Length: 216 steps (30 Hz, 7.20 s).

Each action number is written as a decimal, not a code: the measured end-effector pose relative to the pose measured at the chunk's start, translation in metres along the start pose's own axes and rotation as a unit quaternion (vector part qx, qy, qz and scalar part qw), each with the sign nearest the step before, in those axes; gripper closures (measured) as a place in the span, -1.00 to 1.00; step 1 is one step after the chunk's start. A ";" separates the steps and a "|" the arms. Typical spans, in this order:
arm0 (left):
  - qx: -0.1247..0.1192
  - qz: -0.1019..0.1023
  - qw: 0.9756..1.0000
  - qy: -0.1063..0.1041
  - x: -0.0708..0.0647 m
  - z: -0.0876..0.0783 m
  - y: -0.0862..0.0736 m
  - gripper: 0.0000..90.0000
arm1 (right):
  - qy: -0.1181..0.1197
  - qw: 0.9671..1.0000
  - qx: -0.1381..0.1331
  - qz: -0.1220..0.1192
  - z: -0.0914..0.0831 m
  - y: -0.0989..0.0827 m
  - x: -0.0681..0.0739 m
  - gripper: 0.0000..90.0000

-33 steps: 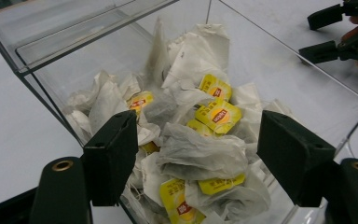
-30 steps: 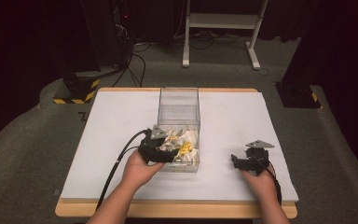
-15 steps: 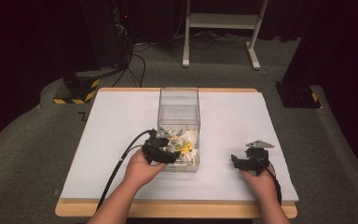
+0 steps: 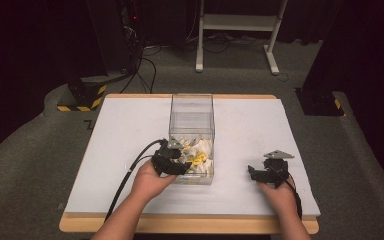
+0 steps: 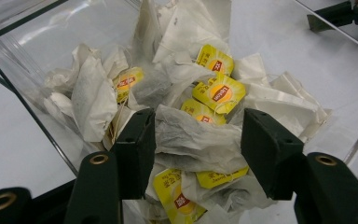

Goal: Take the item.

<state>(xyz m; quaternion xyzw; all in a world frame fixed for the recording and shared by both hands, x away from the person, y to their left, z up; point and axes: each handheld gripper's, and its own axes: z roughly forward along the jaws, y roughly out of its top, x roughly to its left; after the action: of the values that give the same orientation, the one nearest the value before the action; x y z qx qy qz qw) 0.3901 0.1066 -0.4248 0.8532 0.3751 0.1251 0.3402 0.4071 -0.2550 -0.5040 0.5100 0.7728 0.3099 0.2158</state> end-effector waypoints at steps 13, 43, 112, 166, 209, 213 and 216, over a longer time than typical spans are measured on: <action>0.015 0.011 1.000 -0.001 -0.003 0.004 -0.006 0.44 | -0.001 1.000 -0.002 -0.002 0.000 0.000 0.000 -0.74; -0.070 0.001 0.998 0.004 -0.005 -0.009 -0.020 1.00 | -0.002 1.000 -0.001 -0.002 0.000 0.000 0.000 -0.74; -0.269 -0.005 0.963 -0.015 0.007 -0.063 -0.014 1.00 | -0.002 1.000 -0.001 -0.002 0.000 0.000 0.001 -0.74; -0.281 -0.033 0.958 0.041 0.051 -0.116 -0.060 1.00 | -0.002 1.000 -0.001 -0.003 0.000 0.000 0.000 -0.74; -0.245 -0.056 0.966 0.061 0.057 -0.116 -0.116 1.00 | -0.003 1.000 -0.001 -0.003 0.000 0.000 0.001 -0.74; -0.239 -0.064 0.967 0.058 0.058 -0.113 -0.119 1.00 | -0.004 1.000 -0.001 -0.003 0.000 0.000 0.001 -0.74; -0.232 -0.061 0.969 0.057 0.058 -0.112 -0.119 1.00 | -0.003 1.000 -0.001 -0.003 0.000 0.000 0.001 -0.74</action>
<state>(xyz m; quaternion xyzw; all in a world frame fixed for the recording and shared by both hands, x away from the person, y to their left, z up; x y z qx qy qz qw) 0.3113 0.2613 -0.4248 0.7182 0.4055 0.2358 0.5139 0.4064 -0.2545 -0.5040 0.5087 0.7730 0.3087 0.2200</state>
